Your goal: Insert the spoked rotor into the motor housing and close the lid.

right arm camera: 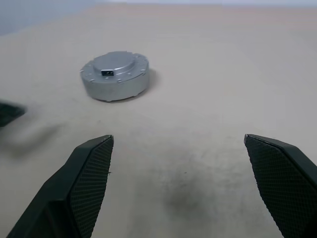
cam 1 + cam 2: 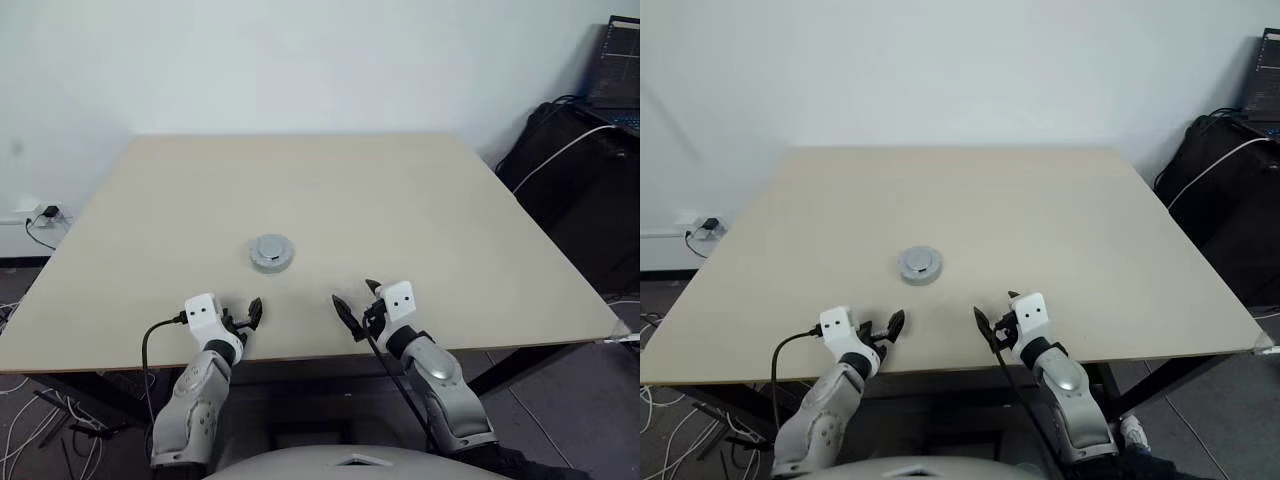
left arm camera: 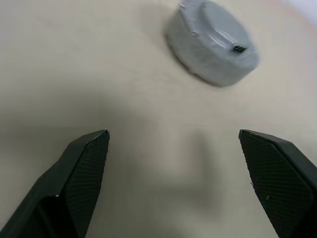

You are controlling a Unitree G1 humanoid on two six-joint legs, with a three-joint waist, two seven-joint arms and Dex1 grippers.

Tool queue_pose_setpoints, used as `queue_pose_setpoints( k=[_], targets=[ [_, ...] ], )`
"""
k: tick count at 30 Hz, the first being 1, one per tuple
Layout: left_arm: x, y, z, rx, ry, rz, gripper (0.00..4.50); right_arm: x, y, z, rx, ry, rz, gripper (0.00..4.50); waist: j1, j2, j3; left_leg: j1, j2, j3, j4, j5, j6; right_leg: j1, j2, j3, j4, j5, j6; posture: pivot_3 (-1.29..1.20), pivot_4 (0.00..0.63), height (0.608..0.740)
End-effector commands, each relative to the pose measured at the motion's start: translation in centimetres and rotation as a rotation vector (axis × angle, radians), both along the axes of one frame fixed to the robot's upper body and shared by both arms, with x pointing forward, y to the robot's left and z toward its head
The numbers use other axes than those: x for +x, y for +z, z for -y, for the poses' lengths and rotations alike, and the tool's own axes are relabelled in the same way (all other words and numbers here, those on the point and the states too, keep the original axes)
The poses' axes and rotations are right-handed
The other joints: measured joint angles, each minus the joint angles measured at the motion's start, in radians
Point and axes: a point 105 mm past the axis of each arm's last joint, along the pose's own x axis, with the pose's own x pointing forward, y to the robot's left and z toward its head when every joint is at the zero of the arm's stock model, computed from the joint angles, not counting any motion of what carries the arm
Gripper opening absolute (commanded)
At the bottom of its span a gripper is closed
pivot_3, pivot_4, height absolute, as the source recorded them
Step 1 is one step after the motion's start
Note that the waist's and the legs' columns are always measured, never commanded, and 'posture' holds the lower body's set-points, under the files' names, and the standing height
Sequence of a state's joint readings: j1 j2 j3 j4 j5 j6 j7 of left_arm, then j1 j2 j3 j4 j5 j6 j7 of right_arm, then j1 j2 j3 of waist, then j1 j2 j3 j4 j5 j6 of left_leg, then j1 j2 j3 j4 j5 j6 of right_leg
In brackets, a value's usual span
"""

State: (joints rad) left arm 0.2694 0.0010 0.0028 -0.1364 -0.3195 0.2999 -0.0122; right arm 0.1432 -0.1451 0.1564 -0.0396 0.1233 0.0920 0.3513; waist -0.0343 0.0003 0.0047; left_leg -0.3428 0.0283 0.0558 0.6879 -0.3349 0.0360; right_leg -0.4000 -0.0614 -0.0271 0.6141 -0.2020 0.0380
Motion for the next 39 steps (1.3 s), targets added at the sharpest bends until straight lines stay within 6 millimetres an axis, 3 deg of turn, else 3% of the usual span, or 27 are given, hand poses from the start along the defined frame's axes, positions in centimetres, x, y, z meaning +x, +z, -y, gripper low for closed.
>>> queue_pose_setpoints(
  k=[1, 13, 22, 39],
  targets=[
    [0.2, 2.3, 0.0, 0.218, -0.009, 0.154, 4.45, 0.6, 1.3, 1.2, -0.01, -0.083, 0.082, 4.5, 0.008, 0.001, 0.001, -0.001, 0.0, 0.0, 0.0, 0.0, 0.0, 0.0, 0.0, 0.0, 0.0, 0.0, 0.0, 0.0, 0.0, 0.74],
    [0.3, 4.1, 0.2, 0.452, 0.026, 0.364, 4.45, 0.3, 1.5, 4.1, -0.021, -0.319, 0.167, 4.5, 0.023, 0.003, 0.002, -0.007, 0.0, 0.001, 0.0, 0.0, 0.001, -0.008, 0.0, 0.0, 0.0, 0.0, 0.0, 0.0, 0.0, 0.74],
    [0.6, 4.3, -0.4, 0.46, 0.091, 0.395, 4.45, -0.4, 1.6, 7.1, 0.022, -0.554, 0.171, 4.5, 0.022, 0.003, 0.002, -0.007, 0.0, 0.002, 0.0, -0.001, 0.002, -0.008, -0.001, 0.0, 0.0, 0.0, 0.0, 0.0, 0.0, 0.74],
    [1.1, 4.3, 1.2, 0.389, 0.0, 0.423, 4.45, -0.5, 1.2, 5.1, 0.011, -0.422, 0.17, 4.5, 0.021, 0.005, 0.003, -0.007, 0.001, 0.002, 0.0, -0.001, 0.002, -0.008, -0.001, 0.0, 0.001, -0.001, 0.002, 0.0, 0.0, 0.74]
  ],
)
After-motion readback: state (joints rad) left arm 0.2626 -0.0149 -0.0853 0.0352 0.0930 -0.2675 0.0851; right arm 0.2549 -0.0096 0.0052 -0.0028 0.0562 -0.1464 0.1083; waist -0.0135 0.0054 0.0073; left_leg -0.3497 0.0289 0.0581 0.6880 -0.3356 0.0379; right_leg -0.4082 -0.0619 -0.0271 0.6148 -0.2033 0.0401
